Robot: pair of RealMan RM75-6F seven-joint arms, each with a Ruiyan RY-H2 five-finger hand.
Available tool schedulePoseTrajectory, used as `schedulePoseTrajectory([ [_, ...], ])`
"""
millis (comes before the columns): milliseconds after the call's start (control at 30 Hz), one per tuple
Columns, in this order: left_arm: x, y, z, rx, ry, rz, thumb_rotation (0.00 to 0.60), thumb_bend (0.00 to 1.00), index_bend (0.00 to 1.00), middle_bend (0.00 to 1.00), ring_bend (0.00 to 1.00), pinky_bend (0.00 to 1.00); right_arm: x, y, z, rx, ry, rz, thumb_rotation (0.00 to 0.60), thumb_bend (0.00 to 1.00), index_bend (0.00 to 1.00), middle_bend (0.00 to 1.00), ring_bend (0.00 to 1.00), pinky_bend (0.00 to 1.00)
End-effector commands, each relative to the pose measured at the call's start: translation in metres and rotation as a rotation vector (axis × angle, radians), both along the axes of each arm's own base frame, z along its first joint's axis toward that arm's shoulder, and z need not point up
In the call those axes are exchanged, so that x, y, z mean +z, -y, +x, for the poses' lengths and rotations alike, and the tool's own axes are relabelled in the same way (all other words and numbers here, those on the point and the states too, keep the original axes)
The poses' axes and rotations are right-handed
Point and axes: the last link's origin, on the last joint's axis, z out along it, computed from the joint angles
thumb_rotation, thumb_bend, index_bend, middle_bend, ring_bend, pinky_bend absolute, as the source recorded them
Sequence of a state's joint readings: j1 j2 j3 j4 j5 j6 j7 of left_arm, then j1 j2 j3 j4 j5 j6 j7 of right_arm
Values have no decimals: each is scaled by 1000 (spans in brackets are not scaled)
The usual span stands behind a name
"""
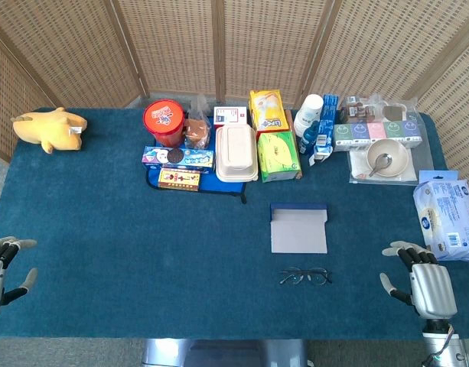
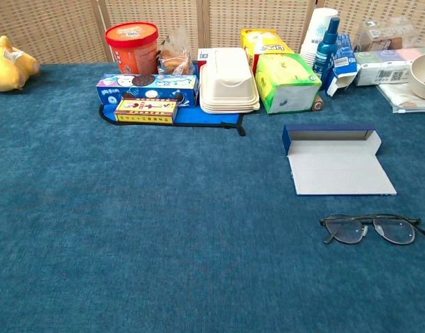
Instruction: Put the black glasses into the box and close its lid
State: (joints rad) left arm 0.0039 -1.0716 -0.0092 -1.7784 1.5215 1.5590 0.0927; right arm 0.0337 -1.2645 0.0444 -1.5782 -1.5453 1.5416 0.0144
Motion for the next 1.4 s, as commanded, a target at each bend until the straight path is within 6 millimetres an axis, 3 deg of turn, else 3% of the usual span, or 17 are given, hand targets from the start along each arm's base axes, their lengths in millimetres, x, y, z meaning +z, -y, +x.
schedulePoseTrajectory([
  [33, -1, -1, 0, 1, -1, -5, 599, 304, 319, 365, 236, 293, -1, 0, 0, -2, -3, 3, 586, 303, 383, 311, 276, 314],
  [433, -4, -4, 2, -12, -4, -10, 600, 304, 319, 365, 236, 293, -5, -1, -1, -4, 2, 17, 582, 305, 382, 311, 275, 314],
  [733, 5, -6, 8, -34, -17, 13, 600, 303, 319, 365, 236, 293, -6, -1, 7, 33, 12, 46, 584, 303, 380, 310, 276, 314],
  [1400, 26, -14, 20, -52, -15, 16, 600, 304, 313, 356, 222, 282, -54, 19, 63, 194, 14, 283, 575, 297, 376, 271, 250, 314],
])
